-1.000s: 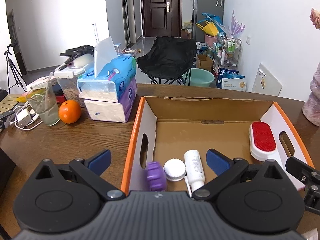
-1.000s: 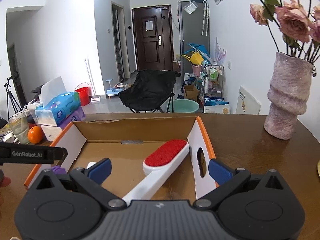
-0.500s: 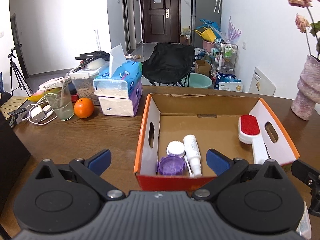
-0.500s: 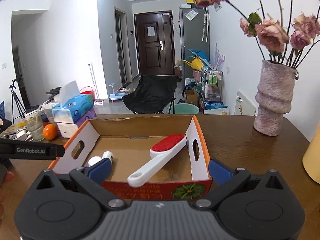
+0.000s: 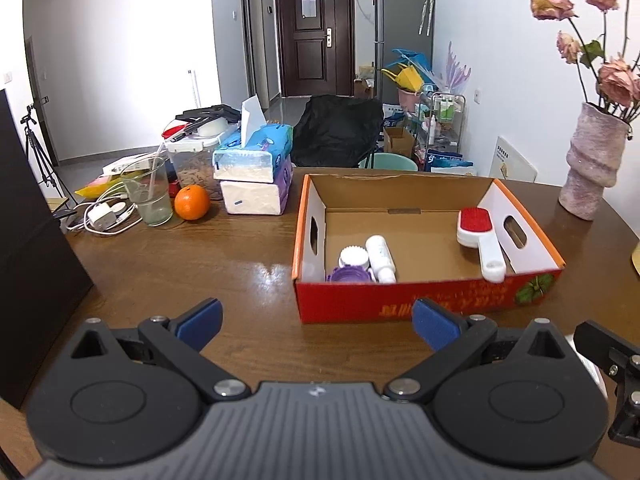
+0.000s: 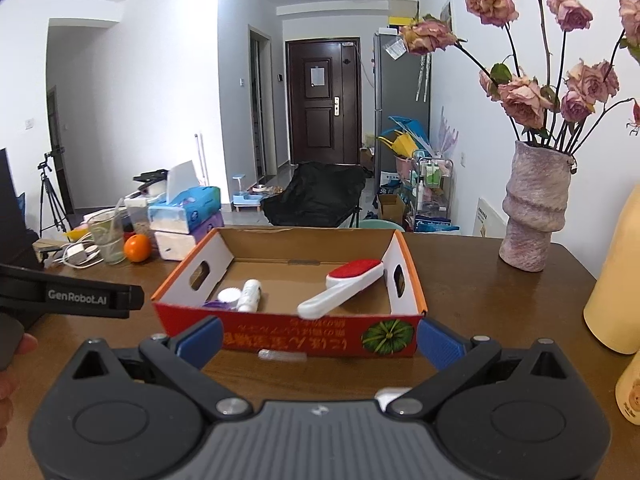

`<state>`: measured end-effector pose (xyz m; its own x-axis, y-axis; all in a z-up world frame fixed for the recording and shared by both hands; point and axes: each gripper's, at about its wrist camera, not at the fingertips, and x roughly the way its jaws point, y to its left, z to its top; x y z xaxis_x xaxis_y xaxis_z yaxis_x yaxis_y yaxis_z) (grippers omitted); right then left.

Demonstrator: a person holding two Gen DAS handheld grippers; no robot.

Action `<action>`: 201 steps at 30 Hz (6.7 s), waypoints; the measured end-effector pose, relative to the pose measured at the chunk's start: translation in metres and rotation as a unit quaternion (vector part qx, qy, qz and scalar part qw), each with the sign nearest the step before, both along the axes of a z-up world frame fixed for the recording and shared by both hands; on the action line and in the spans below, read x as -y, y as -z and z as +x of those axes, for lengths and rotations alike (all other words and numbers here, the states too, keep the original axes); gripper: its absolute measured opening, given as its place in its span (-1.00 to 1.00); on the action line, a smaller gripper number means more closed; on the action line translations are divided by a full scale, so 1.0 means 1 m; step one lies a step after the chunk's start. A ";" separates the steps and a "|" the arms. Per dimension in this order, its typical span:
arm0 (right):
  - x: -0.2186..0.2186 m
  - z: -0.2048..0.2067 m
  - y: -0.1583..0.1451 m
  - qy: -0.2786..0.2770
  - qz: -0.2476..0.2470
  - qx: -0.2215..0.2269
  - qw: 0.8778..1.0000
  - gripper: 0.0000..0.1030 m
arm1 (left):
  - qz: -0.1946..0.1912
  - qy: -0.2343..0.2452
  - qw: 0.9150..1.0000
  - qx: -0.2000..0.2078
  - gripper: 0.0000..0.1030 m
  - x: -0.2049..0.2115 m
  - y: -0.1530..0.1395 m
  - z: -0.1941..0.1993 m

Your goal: Organize rigid objects

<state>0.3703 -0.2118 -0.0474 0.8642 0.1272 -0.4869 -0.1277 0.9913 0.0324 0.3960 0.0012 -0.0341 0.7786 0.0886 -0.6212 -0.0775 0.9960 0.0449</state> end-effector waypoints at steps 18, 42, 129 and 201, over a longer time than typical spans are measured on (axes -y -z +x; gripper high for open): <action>-0.022 -0.099 0.006 -0.028 -0.008 0.021 0.999 1.00 | -0.010 -0.003 1.000 0.020 1.00 -0.016 0.008 -0.099; -0.034 -0.183 0.048 -0.048 -0.005 0.001 0.999 1.00 | -0.025 -0.016 1.000 0.007 1.00 -0.050 0.066 -0.181; -0.065 -0.092 0.100 -0.067 -0.007 -0.127 0.990 0.80 | -0.056 -0.069 0.996 -0.015 1.00 -0.111 0.103 -0.164; -0.057 -0.067 0.125 -0.056 0.012 -0.060 0.997 -0.41 | -0.039 -0.007 0.999 -0.032 -0.21 -0.061 0.108 -0.086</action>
